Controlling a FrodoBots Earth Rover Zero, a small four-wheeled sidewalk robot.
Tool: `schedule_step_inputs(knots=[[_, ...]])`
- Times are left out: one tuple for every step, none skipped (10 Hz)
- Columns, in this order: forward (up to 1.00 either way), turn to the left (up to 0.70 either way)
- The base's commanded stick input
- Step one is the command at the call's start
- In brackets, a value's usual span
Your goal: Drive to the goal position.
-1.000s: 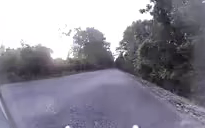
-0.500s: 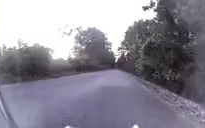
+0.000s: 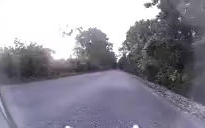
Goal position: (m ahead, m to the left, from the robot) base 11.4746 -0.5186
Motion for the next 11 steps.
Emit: schedule_step_inputs(knots=[[0.7, 0.0], [0.7, 0.0], [0.7, 0.0], [0.7, 0.0], [0.7, 0.0], [0.7, -0.11], [0.7, -0.35], [0.7, -0.35], [0.7, 0.0], [0.7, 0.0], [0.7, 0.0]])
